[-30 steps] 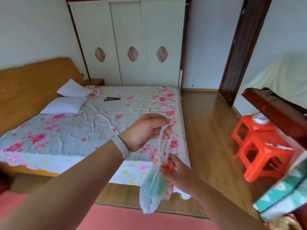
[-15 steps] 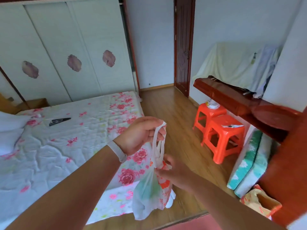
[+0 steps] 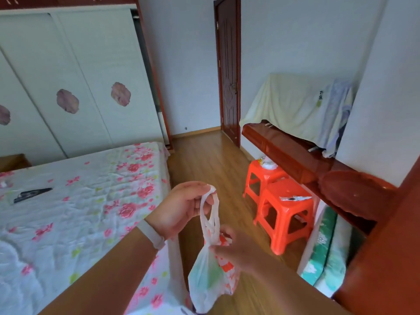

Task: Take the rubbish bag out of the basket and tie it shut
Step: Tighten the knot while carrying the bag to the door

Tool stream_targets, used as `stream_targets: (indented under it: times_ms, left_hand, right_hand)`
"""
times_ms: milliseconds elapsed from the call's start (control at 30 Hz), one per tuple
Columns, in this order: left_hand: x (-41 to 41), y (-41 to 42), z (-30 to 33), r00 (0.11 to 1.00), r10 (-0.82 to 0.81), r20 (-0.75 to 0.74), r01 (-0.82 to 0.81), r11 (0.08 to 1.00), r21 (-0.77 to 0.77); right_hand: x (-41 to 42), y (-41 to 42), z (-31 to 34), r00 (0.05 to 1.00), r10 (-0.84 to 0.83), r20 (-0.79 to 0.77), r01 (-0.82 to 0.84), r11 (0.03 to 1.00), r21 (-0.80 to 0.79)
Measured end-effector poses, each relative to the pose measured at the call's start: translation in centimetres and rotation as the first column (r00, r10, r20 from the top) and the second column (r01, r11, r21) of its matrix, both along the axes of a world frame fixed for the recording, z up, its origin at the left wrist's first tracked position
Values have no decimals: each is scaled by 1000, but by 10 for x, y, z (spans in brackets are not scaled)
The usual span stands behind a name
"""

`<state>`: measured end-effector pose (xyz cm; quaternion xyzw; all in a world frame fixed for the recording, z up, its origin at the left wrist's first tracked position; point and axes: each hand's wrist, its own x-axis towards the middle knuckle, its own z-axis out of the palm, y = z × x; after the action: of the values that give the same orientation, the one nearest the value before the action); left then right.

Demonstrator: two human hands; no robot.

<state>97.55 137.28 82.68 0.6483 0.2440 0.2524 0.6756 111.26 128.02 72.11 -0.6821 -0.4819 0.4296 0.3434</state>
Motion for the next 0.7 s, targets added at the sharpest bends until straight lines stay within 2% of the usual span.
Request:
stream_targets:
  times_ms: [300, 467, 700]
  left_hand:
    - [89, 84, 16, 998, -56, 23, 56, 998, 6]
    - [137, 151, 5, 993, -120, 19, 120, 993, -18]
    - [184, 280, 4, 980, -185, 67, 188, 981, -44]
  right_hand:
    - [76, 73, 13, 992, -125, 32, 123, 991, 60]
    - [101, 131, -4, 991, -101, 87, 95, 993, 72]
    - [144, 255, -21, 985, -171, -12, 171, 984, 42]
